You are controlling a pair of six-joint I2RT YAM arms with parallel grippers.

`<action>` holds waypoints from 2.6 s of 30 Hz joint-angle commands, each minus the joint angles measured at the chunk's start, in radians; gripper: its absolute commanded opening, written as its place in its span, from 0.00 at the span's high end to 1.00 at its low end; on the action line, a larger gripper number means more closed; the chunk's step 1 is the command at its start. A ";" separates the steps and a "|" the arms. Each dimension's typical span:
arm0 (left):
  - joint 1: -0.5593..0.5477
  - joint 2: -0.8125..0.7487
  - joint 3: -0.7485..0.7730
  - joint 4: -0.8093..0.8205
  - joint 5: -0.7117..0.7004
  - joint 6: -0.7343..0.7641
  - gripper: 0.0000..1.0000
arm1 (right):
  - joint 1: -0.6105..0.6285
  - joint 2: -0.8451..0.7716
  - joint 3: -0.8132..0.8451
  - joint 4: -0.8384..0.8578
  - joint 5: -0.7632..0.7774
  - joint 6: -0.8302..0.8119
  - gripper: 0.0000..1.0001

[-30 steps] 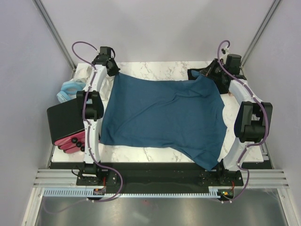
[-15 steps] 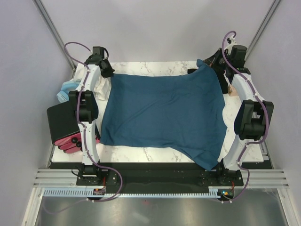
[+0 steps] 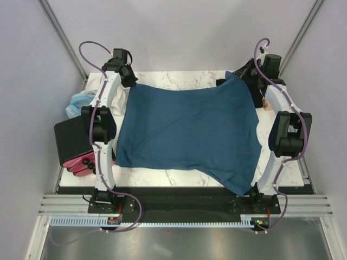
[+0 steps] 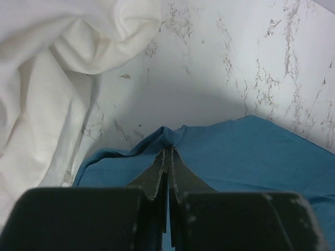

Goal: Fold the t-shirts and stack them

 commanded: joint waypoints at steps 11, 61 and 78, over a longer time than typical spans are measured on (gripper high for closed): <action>-0.004 -0.319 -0.297 -0.038 -0.126 0.059 0.98 | -0.002 -0.220 -0.057 -0.020 0.020 -0.063 1.00; -0.002 -0.428 -0.666 -0.148 -0.037 0.168 0.98 | 0.027 -0.645 -0.778 -0.188 0.108 -0.080 1.00; -0.002 -0.386 -0.716 -0.174 -0.072 0.165 0.97 | 0.027 -0.667 -0.843 -0.229 0.159 -0.108 1.00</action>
